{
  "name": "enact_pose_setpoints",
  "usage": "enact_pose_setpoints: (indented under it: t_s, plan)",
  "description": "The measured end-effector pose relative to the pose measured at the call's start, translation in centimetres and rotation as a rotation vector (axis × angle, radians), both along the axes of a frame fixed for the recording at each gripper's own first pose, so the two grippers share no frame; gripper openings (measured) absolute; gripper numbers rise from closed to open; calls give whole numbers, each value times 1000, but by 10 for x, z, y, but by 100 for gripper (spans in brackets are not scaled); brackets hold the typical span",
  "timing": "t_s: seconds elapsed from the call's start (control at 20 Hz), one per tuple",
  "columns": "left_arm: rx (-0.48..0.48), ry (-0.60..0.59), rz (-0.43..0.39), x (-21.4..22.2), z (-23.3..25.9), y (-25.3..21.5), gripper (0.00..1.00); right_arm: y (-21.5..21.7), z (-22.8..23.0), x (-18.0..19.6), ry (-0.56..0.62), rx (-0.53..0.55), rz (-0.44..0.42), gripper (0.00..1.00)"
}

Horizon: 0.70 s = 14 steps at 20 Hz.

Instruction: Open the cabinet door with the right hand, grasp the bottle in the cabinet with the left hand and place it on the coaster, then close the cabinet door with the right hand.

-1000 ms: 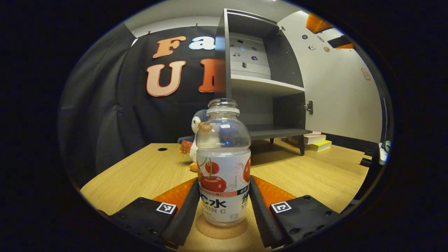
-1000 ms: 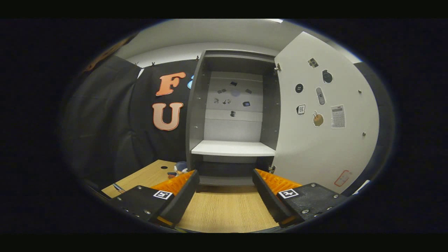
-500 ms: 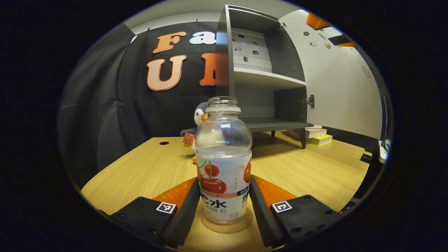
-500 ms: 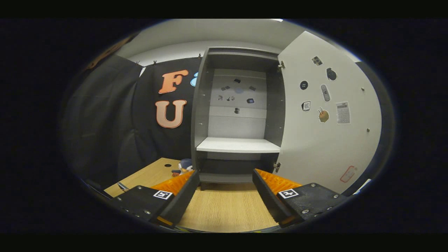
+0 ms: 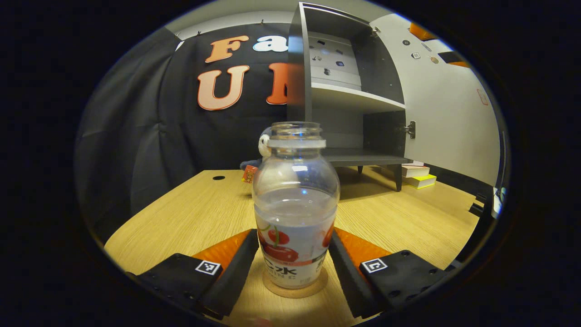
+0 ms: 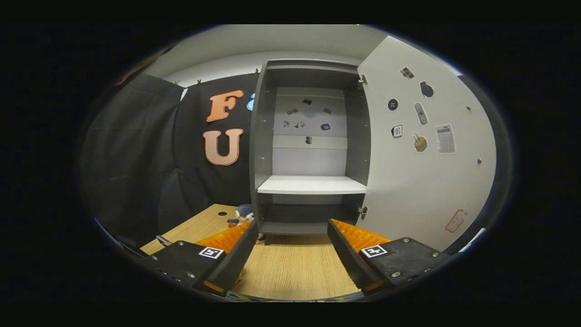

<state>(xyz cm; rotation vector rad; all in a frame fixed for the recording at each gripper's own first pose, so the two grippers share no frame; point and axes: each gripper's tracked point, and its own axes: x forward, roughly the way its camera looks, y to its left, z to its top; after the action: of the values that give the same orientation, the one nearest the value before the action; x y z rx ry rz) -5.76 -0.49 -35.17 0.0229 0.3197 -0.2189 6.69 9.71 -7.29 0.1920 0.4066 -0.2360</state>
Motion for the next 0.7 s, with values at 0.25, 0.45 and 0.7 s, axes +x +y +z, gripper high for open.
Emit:
enact_pose_setpoints:
  t_s: [0.25,0.45,0.7]
  plan:
    - [28,-61,-8,13,33,-3,97,-9,3,-7,-8,18,-7,94]
    - [38,-129,5,22,73,-1,97,-26,11,-13,-24,-28,-12,94]
    - [45,-182,37,29,127,6,97,-51,27,-30,-43,-86,-29,94]
